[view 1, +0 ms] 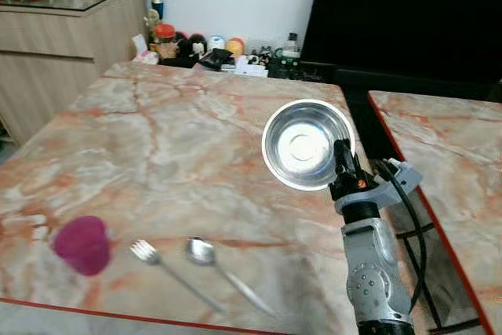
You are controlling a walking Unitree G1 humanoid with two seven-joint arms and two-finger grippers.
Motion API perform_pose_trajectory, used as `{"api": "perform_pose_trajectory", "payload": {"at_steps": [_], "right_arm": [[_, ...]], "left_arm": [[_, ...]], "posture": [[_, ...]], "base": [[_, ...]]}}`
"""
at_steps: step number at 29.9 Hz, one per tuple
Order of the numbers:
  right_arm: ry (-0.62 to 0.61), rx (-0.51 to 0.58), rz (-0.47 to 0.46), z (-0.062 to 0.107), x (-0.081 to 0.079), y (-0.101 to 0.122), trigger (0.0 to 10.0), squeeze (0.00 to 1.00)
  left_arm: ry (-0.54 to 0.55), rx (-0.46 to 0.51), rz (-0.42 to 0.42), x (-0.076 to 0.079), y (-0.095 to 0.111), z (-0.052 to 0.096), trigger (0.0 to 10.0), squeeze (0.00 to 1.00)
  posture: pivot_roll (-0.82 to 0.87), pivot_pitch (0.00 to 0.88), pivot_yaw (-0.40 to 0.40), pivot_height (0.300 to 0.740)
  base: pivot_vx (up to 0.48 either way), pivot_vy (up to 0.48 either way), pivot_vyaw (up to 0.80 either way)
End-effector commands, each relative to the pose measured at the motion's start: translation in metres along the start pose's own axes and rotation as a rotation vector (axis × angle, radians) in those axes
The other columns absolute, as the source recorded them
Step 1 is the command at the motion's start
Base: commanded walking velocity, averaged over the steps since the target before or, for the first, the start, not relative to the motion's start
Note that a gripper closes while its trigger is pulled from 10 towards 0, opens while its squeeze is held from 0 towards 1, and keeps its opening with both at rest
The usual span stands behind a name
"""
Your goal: Setting the table
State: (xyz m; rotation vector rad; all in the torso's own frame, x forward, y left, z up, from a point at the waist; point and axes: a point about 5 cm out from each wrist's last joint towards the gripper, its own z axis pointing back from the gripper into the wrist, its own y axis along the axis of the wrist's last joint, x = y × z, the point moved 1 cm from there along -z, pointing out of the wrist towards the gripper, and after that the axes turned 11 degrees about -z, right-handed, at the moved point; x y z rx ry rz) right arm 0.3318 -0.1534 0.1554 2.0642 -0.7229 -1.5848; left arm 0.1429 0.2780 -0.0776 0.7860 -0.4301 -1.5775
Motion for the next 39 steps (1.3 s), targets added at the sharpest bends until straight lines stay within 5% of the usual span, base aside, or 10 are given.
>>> {"api": "perform_pose_trajectory", "payload": {"at_steps": [1,15,24,27,35,39], "right_arm": [[0.025,0.034,-0.008,-0.003,-0.008,0.005,10.0,0.0],[-0.002,0.052,-0.007,0.003,-0.007,0.003,10.0,0.0],[-0.065,0.063,0.344,0.019,0.024,0.052,10.0,0.0],[-0.111,0.111,0.474,0.026,0.036,0.09,10.0,0.0],[-0.107,0.069,0.57,0.036,0.037,0.101,10.0,0.0],[-0.165,0.08,0.505,0.049,0.043,0.107,10.0,0.0]], "left_arm": [[0.008,-0.018,-0.016,-0.006,-0.004,0.002,10.0,0.0],[0.021,-0.019,-0.001,-0.007,-0.005,0.003,10.0,0.0],[0.038,-0.027,0.0,-0.013,-0.007,0.004,10.0,0.0],[0.035,-0.028,-0.004,-0.012,-0.006,0.004,10.0,0.0],[0.02,-0.022,-0.024,-0.01,-0.002,0.002,10.0,0.0],[0.026,-0.028,-0.035,-0.013,-0.003,0.002,10.0,0.0]], "posture": [[0.1,0.028,-0.045,0.74],[0.1,0.068,-0.047,0.74],[0.08,0.079,-0.047,0.74],[0.06,0.082,-0.044,0.74],[0.06,0.088,-0.042,0.74],[0.04,0.091,-0.041,0.74]], "base": [[0.0,-0.45,0.0],[0.0,-0.452,0.0],[0.0,-0.452,0.0],[0.0,-0.453,0.0],[0.0,-0.451,0.0],[0.0,-0.453,0.0]]}}
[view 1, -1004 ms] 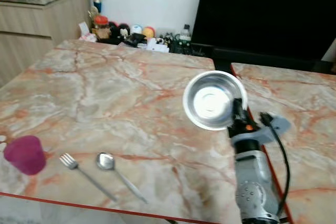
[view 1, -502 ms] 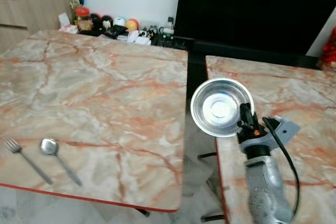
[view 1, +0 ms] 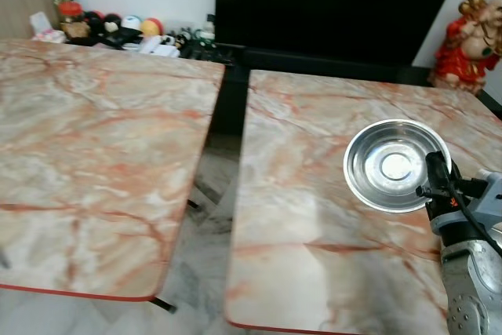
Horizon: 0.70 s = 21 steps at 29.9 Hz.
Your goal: Setting the table
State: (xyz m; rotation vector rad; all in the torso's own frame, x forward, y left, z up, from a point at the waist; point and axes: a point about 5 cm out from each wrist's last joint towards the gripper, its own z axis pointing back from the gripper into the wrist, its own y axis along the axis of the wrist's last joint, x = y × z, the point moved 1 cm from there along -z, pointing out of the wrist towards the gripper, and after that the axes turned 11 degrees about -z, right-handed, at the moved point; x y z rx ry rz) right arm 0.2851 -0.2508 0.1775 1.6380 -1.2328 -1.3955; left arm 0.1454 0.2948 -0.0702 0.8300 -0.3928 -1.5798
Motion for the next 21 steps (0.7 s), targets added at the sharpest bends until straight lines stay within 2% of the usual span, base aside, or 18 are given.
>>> {"api": "perform_pose_trajectory", "payload": {"at_steps": [1,3,5,8,13,19,21], "right_arm": [[-0.074,0.015,-0.043,0.008,0.014,0.007,10.0,0.0],[-0.083,0.017,-0.066,0.011,0.014,0.007,10.0,0.0],[-0.089,0.023,-0.079,0.013,0.014,0.007,10.0,0.0],[-0.12,0.061,-0.158,0.016,0.017,0.014,10.0,0.0],[-0.081,0.028,-0.201,0.016,0.019,0.02,10.0,0.0],[0.021,-0.102,-0.164,0.019,0.032,0.022,10.0,0.0],[0.071,-0.23,-0.142,0.024,0.035,0.013,10.0,0.0]], "left_arm": [[-0.017,-0.037,-0.016,0.004,-0.008,0.002,10.0,0.0],[-0.012,-0.039,-0.02,0.003,-0.009,0.003,10.0,0.0],[-0.003,-0.044,-0.022,0.002,-0.009,0.002,10.0,0.0],[0.015,-0.048,-0.02,-0.002,-0.008,0.002,10.0,0.0],[0.019,-0.049,-0.023,-0.003,-0.008,0.002,10.0,0.0],[0.018,-0.051,-0.023,-0.002,-0.008,0.002,10.0,0.0],[0.017,-0.052,-0.022,-0.002,-0.008,0.002,10.0,0.0]], "posture": [[0.04,0.092,-0.04,0.74],[0.04,0.092,-0.039,0.74],[0.04,0.093,-0.04,0.74],[0.03,0.093,-0.038,0.74],[0.03,0.093,-0.04,0.74],[0.03,0.094,-0.04,0.74],[0.03,0.093,-0.041,0.74]], "base": [[0.0,-0.446,0.0],[0.0,-0.446,0.0],[0.0,0.0,0.0],[0.0,0.0,0.0],[0.0,0.0,0.0],[0.0,0.0,0.0],[0.0,0.0,0.0]]}}
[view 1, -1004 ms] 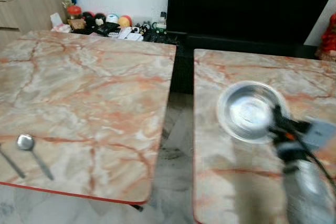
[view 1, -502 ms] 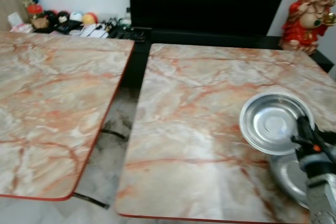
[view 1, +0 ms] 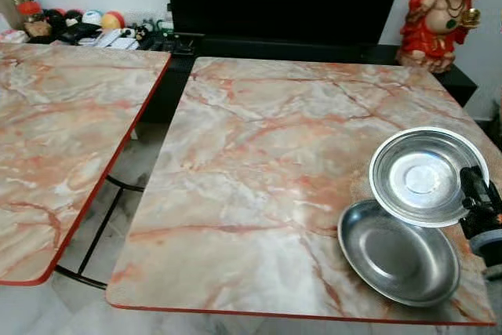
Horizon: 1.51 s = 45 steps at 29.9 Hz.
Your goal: Setting the table
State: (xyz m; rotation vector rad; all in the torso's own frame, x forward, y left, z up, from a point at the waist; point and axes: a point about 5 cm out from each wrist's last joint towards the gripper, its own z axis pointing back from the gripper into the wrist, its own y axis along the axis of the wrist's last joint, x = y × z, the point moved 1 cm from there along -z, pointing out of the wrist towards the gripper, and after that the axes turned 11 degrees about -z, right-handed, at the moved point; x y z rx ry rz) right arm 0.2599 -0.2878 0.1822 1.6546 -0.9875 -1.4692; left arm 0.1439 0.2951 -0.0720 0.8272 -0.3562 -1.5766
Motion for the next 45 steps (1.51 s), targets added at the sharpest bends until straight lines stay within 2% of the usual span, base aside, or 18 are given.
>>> {"api": "perform_pose_trajectory", "payload": {"at_steps": [1,6,7,11,18,33,45], "right_arm": [[0.067,-0.139,-0.015,0.004,0.002,-0.015,10.0,0.0],[0.133,-0.249,-0.02,0.008,0.002,-0.021,10.0,0.0],[0.086,-0.297,-0.003,0.007,0.011,-0.025,10.0,0.0],[0.046,-0.348,-0.005,0.008,0.02,-0.03,10.0,0.0],[0.057,-0.289,-0.098,0.001,0.016,-0.025,10.0,0.0],[0.085,-0.279,-0.145,-0.007,0.008,-0.028,10.0,0.0],[0.108,-0.301,-0.197,-0.013,0.0,-0.04,10.0,0.0]], "left_arm": [[-0.003,-0.026,-0.016,-0.002,-0.006,0.002,10.0,0.0],[-0.004,-0.024,-0.015,-0.001,-0.005,0.002,10.0,0.0],[-0.006,-0.024,-0.016,-0.001,-0.005,0.002,10.0,0.0],[-0.008,-0.024,-0.018,-0.001,-0.005,0.002,10.0,0.0],[-0.015,-0.019,-0.031,-0.002,-0.004,0.001,10.0,0.0],[-0.014,-0.011,-0.046,0.0,-0.001,0.0,10.0,0.0],[-0.017,-0.018,-0.059,0.0,-0.004,0.001,10.0,0.0]], "posture": [[0.03,0.093,-0.042,0.74],[0.03,0.092,-0.042,0.74],[0.03,0.092,-0.041,0.74],[0.04,0.092,-0.04,0.74],[0.04,0.092,-0.032,0.74],[0.04,0.095,-0.036,0.74],[0.05,0.095,-0.04,0.74]], "base": [[0.0,0.0,0.0],[0.0,0.0,0.0],[0.0,0.0,0.0],[0.0,0.0,0.0],[0.0,-0.037,0.0],[0.0,-0.446,0.0],[0.0,-0.028,0.0]]}}
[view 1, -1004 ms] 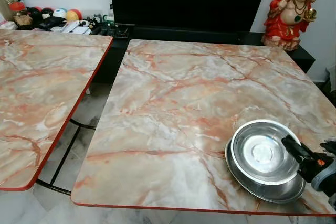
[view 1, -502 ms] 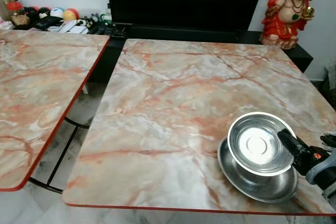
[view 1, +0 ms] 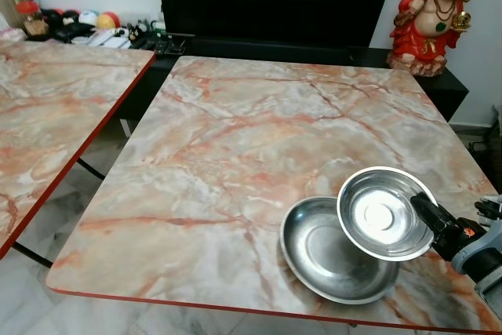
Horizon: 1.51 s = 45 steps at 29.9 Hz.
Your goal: Setting the table
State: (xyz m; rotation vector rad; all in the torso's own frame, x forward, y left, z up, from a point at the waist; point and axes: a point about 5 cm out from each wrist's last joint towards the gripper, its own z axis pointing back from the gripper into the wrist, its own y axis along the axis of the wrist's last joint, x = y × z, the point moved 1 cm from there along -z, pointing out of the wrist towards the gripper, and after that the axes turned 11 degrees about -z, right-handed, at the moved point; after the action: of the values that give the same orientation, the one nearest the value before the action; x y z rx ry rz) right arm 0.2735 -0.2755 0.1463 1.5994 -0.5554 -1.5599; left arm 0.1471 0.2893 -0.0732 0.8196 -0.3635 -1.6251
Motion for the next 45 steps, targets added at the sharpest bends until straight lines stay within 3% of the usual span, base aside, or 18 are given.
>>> {"api": "perform_pose_trajectory", "payload": {"at_steps": [1,7,15,21,29,45], "right_arm": [[0.03,-0.003,-0.027,-0.005,-0.007,-0.005,10.0,0.0],[0.06,-0.038,-0.073,-0.01,-0.015,-0.024,10.0,0.0],[0.063,-0.033,-0.095,-0.016,-0.02,-0.027,10.0,0.0],[0.102,-0.103,-0.1,-0.022,-0.036,-0.044,10.0,0.0],[0.052,-0.116,-0.103,-0.022,-0.029,-0.045,10.0,0.0],[0.027,-0.178,-0.096,-0.017,-0.03,-0.061,10.0,0.0]], "left_arm": [[0.01,-0.02,-0.022,-0.006,-0.007,0.003,10.0,0.0],[0.016,-0.02,-0.02,-0.006,-0.005,0.003,10.0,0.0],[0.02,-0.022,-0.018,-0.007,-0.006,0.003,10.0,0.0],[0.007,-0.023,-0.019,-0.002,-0.006,0.002,10.0,0.0],[0.003,-0.024,-0.019,0.0,-0.007,0.003,10.0,0.0],[0.002,-0.027,-0.024,-0.002,-0.008,0.003,10.0,0.0]], "posture": [[0.05,0.095,-0.038,0.74],[0.05,0.098,-0.036,0.74],[0.05,0.096,-0.038,0.74],[0.06,0.094,-0.044,0.74],[0.05,0.097,-0.044,0.74],[0.05,0.093,-0.042,0.74]], "base": [[0.0,-0.334,0.0],[0.0,-0.056,0.0],[0.0,0.0,0.0],[0.0,0.0,0.0],[0.0,0.0,0.0],[0.0,0.0,0.0]]}}
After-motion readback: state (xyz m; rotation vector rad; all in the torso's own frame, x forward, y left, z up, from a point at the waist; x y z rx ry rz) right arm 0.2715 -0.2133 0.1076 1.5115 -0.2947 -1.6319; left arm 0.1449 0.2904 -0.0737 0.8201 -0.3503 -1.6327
